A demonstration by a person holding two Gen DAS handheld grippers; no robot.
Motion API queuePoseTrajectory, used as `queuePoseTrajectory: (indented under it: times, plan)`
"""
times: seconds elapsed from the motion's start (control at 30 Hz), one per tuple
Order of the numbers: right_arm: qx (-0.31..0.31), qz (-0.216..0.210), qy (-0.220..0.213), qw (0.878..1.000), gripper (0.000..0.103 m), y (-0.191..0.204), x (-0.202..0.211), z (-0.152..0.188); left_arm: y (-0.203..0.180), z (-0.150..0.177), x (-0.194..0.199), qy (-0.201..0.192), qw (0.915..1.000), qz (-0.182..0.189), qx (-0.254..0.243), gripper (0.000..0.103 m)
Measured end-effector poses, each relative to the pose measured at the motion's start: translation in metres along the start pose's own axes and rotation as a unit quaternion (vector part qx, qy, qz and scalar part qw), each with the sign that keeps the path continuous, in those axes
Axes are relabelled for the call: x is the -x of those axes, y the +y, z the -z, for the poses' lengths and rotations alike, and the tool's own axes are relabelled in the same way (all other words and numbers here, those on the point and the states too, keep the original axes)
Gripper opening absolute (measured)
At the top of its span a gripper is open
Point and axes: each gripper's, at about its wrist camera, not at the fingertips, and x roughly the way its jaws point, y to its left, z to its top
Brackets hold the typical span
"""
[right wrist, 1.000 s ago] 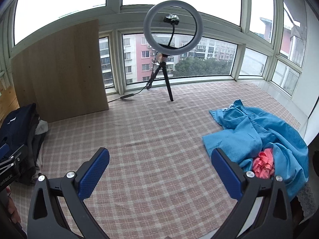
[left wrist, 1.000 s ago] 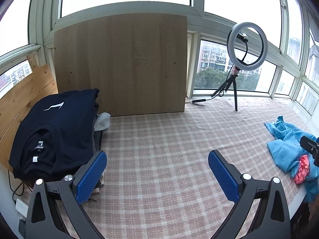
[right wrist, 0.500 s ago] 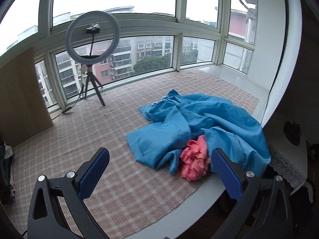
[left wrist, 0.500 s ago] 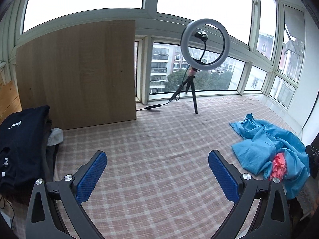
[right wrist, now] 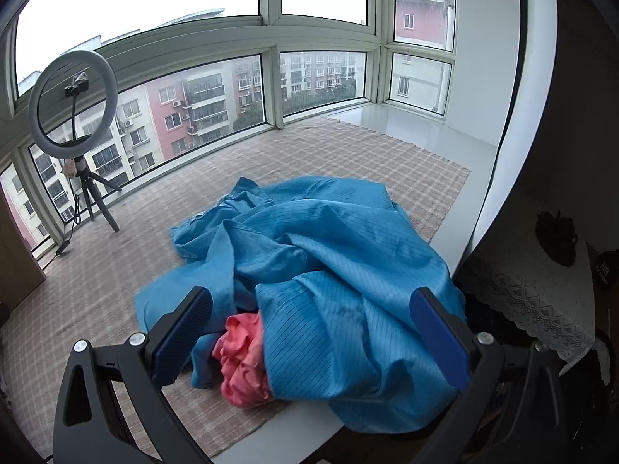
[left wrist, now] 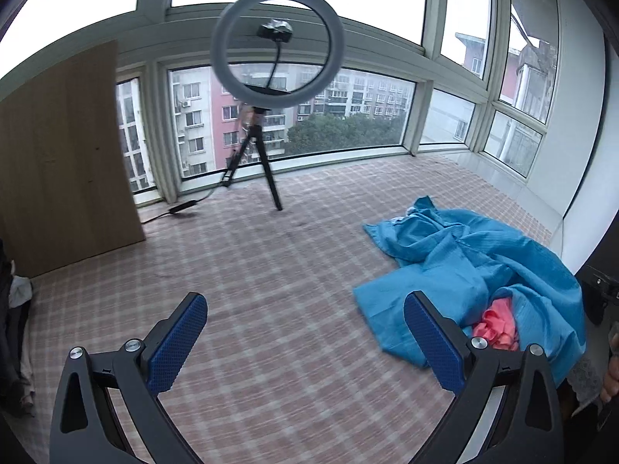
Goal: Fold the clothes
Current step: 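Close the left tool on the coat while the right tool grasps another edge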
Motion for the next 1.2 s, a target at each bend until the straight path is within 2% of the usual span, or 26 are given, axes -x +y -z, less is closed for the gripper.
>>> queuePoseTrajectory:
  times: [0.17,0.33,0.5,0.57,0.6,0.67,0.73,0.77,0.8,0.83,0.87,0.9,1.1,1.2]
  plan:
    - [0.02,-0.018,0.021,0.999,0.103,-0.042,-0.058,-0.031,-0.085,-0.015,-0.075,0.05,0.9967,0.063,-0.012,0.102]
    - [0.05,-0.053,0.054,0.996,0.103,-0.067,-0.111,-0.052,-0.161,-0.021,-0.159,0.117,0.988,0.09,-0.044,0.102]
    - [0.121,-0.079,0.082,0.986,0.103,-0.063,-0.155,-0.059,-0.203,-0.019,-0.233,0.184,0.9773,0.095,-0.045,0.098]
    - [0.139,-0.092,0.099,0.981,0.103,-0.063,-0.173,-0.058,-0.213,-0.015,-0.254,0.211,0.9721,0.091,-0.045,0.092]
    - [0.149,-0.096,0.106,0.978,0.103,-0.061,-0.18,-0.056,-0.218,-0.013,-0.264,0.225,0.9692,0.088,-0.046,0.084]
    - [0.171,-0.096,0.121,0.973,0.103,-0.057,-0.195,-0.05,-0.225,-0.009,-0.274,0.239,0.9664,0.072,-0.061,0.064]
    - [0.172,-0.103,0.124,0.972,0.098,-0.057,-0.197,-0.051,-0.222,-0.01,-0.265,0.231,0.9679,0.075,-0.065,0.035]
    - [0.165,-0.108,0.121,0.973,0.084,-0.057,-0.194,-0.055,-0.221,-0.01,-0.261,0.227,0.9687,0.076,-0.067,0.026]
    - [0.158,-0.114,0.119,0.974,0.055,-0.058,-0.19,-0.058,-0.219,-0.01,-0.256,0.222,0.9694,0.078,-0.07,0.009]
    - [0.151,-0.12,0.117,0.974,0.038,-0.059,-0.187,-0.061,-0.217,-0.01,-0.252,0.218,0.9701,0.079,-0.072,0.002]
    - [0.144,-0.126,0.115,0.975,0.008,-0.06,-0.184,-0.064,-0.216,-0.01,-0.248,0.214,0.9707,0.081,-0.074,0.002]
    - [0.137,-0.131,0.113,0.975,0.004,-0.061,-0.18,-0.067,-0.214,-0.01,-0.243,0.209,0.9713,0.083,-0.076,0.001]
    - [0.094,-0.166,0.1,0.977,0.003,-0.066,-0.161,-0.086,-0.168,-0.044,-0.178,0.129,0.9862,0.094,-0.044,0.0]
    - [0.072,-0.182,0.093,0.976,0.002,-0.068,-0.151,-0.095,-0.136,-0.064,-0.147,0.09,0.9908,0.098,-0.024,0.0]
